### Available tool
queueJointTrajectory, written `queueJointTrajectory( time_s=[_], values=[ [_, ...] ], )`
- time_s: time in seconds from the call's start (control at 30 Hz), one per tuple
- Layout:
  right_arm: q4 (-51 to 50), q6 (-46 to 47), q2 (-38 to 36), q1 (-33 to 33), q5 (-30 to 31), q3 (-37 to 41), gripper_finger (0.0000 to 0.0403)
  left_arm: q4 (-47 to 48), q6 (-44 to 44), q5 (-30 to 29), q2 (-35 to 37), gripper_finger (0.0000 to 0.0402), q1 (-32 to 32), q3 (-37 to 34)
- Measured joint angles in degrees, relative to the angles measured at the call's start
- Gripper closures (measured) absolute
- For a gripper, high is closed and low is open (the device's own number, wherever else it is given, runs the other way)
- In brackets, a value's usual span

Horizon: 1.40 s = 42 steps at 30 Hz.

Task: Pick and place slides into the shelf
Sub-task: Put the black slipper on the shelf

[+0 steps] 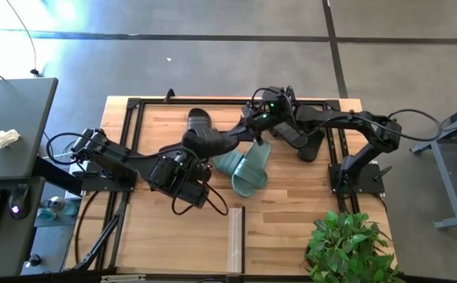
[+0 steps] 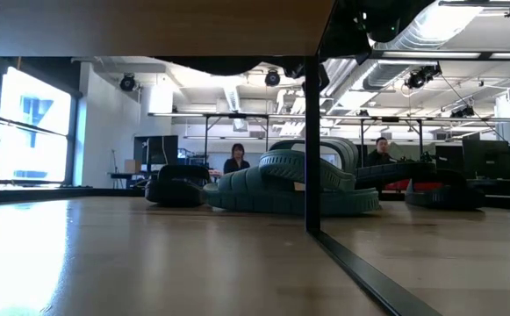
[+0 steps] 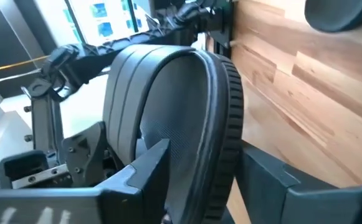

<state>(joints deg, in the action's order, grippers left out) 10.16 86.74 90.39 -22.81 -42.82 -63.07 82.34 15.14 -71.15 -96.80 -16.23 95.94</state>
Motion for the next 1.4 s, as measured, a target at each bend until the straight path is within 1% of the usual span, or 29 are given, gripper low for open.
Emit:
queueJointTrajectory(
  time_s=[0.1, 0.27, 0.33, 0.5, 0.7, 0.87, 1.07, 1.13, 1.2, 1.4],
  values=[
    [0.0, -1.6, 0.0, 0.0, 0.9, 0.0, 0.0292, 0.1, 0.0, 0.6, 0.0, 0.0401, 0.0, 0.0],
    [-0.5, -5.0, 0.1, 0.0, 1.5, 0.0, 0.0371, 0.1, -0.2, 2.5, 0.0, 0.04, 0.0, 0.0],
    [-0.6, -6.6, 0.1, 0.0, 1.9, 0.1, 0.0389, 0.1, -0.4, 4.4, 0.1, 0.0395, 0.0, 0.0],
    [-0.9, -8.5, 0.1, 0.0, 3.0, 0.1, 0.0386, 0.1, -3.2, 9.3, 0.1, 0.0368, 0.0, 0.1],
    [-0.8, -10.7, 0.1, -0.1, 3.6, 0.1, 0.0393, 0.8, -8.8, 15.4, 1.1, 0.032, -0.1, 0.5],
    [-0.5, -12.0, 0.1, -0.8, 3.3, 0.1, 0.0393, 7.9, -17.7, 22.0, 1.2, 0.0272, 0.0, 6.9],
    [0.6, -12.5, 0.0, -1.7, 3.2, 0.1, 0.0393, 7.7, -22.0, 34.0, 2.7, 0.0222, 0.1, 16.1],
    [0.9, -13.0, 0.0, -1.7, 3.1, 0.1, 0.0393, 7.6, -23.0, 36.4, 3.6, 0.0211, 0.1, 18.4],
    [0.9, -13.8, 0.0, -1.7, 2.2, 0.1, 0.0394, 7.6, -24.2, 37.7, 4.5, 0.0206, 0.1, 20.6],
    [0.3, -17.3, 0.0, -1.3, -1.2, 0.1, 0.0398, 7.7, -29.8, 40.8, 9.2, 0.021, 0.1, 25.0]
  ],
)
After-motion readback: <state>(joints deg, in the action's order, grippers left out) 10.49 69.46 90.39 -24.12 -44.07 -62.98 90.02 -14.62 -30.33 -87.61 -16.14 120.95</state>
